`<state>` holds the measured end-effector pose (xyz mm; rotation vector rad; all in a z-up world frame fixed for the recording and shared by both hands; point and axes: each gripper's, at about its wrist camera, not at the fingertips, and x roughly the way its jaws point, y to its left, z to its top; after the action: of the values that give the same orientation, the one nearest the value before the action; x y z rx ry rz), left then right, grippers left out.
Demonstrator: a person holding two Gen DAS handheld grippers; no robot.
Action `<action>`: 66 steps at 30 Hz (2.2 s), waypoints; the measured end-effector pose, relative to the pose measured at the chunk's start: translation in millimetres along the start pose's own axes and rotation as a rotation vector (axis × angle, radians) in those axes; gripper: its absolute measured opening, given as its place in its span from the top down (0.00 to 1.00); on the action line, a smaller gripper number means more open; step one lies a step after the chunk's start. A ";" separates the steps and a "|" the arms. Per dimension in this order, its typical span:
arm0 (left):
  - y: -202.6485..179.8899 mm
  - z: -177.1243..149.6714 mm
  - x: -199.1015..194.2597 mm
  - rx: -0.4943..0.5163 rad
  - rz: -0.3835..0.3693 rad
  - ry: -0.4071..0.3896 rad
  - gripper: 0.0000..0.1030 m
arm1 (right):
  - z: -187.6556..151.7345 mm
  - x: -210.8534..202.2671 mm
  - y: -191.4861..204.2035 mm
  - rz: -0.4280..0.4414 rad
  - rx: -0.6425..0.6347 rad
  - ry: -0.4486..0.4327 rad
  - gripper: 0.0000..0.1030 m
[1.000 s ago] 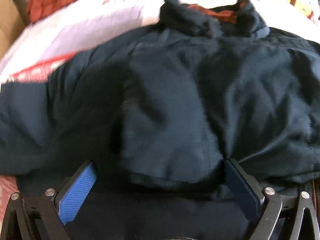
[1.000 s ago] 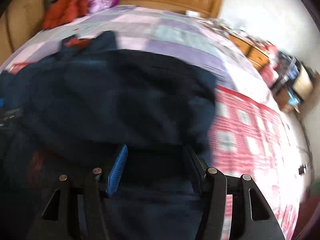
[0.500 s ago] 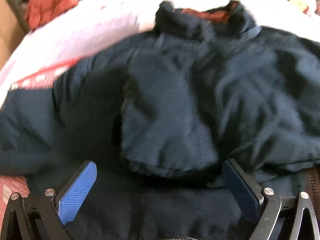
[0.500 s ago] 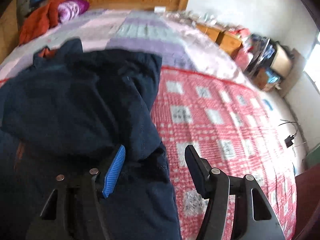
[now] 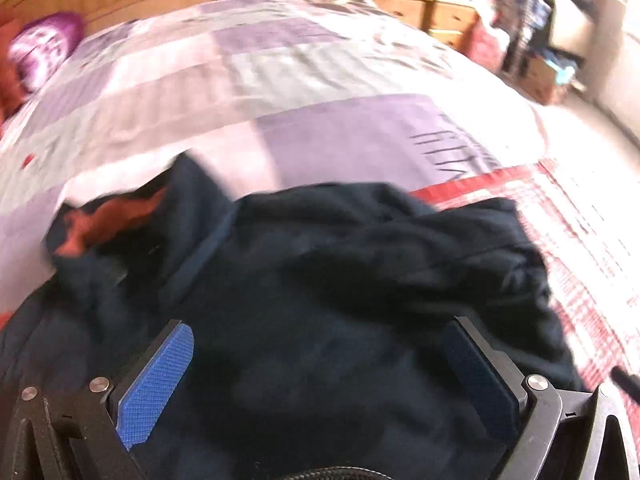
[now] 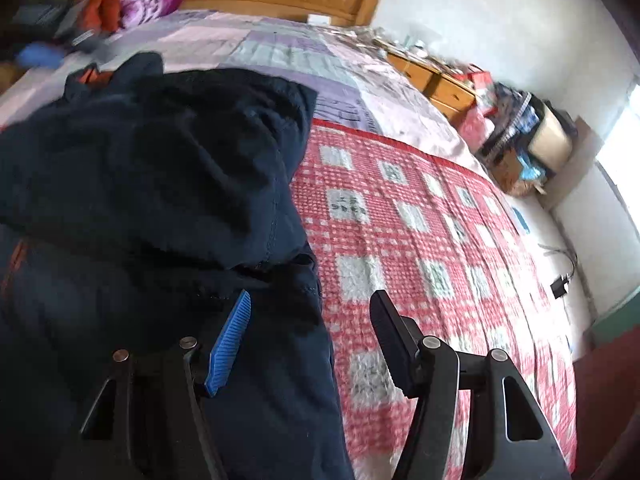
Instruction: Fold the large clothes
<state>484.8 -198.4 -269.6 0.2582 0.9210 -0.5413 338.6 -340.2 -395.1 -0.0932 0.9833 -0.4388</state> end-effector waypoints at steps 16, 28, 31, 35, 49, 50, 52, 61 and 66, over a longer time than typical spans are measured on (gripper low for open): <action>230.6 -153.9 -50.2 -0.474 0.661 0.224 0.00 | 7.6 35.8 -27.5 0.150 0.046 -0.045 0.38; 99.8 -55.5 -68.4 -0.191 0.316 0.010 0.00 | 16.0 25.6 -9.6 0.112 -0.016 -0.114 0.38; 22.3 -8.1 -27.6 -0.041 0.110 0.024 0.00 | 22.5 29.8 -4.4 0.107 -0.015 -0.104 0.38; -45.9 23.4 47.2 0.056 0.009 0.127 0.00 | 22.0 28.5 -4.1 0.134 0.014 -0.093 0.67; -103.9 36.9 142.2 0.137 0.122 0.264 0.00 | -14.2 10.5 -23.2 0.175 0.203 -0.069 1.00; -98.7 37.0 135.4 0.120 0.088 0.264 0.00 | -13.6 9.5 -25.6 0.189 0.207 -0.075 1.00; -92.0 34.5 121.5 0.113 0.061 0.240 0.00 | -9.6 7.8 -27.1 0.204 0.194 -0.086 0.99; -95.7 59.1 70.0 0.155 0.023 0.055 0.00 | 3.7 14.1 -0.5 0.159 0.030 -0.078 0.95; -98.5 50.0 122.5 0.182 0.089 0.238 0.00 | 1.2 10.3 -15.6 0.121 0.106 -0.111 0.27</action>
<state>524.6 -343.2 -337.8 0.5350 1.0859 -0.5196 339.5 -358.6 -398.3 0.0371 0.8499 -0.3702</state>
